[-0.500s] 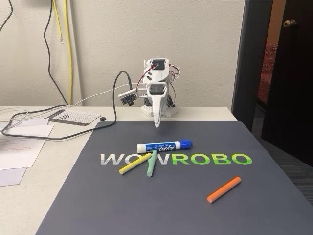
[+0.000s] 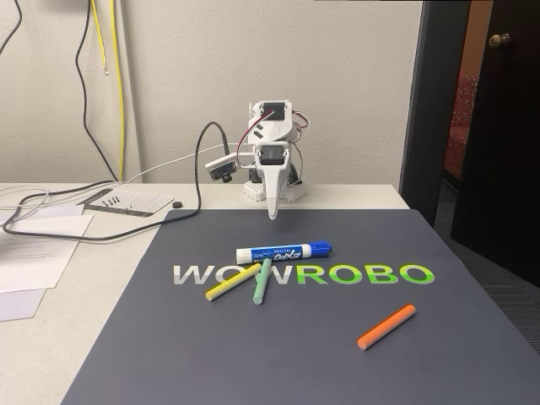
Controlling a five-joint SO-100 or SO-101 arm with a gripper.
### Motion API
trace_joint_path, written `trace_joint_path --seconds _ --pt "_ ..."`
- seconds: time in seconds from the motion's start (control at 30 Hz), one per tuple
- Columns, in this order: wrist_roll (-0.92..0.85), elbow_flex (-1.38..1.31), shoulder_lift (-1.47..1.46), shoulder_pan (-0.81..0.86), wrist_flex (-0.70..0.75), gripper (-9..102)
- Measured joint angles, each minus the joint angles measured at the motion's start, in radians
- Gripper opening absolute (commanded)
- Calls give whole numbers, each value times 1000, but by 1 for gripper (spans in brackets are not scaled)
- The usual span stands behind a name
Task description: Pick up the blue marker.
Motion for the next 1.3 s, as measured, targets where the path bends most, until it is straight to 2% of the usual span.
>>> trace_joint_path --seconds 0.73,1.03,1.13,1.3 --pt "-34 2 0 -60 9 0" --pt "-353 -49 -17 -71 -132 0" --pt "-465 -229 -230 -78 -233 0" --pt "-670 -577 -824 -80 -227 0"
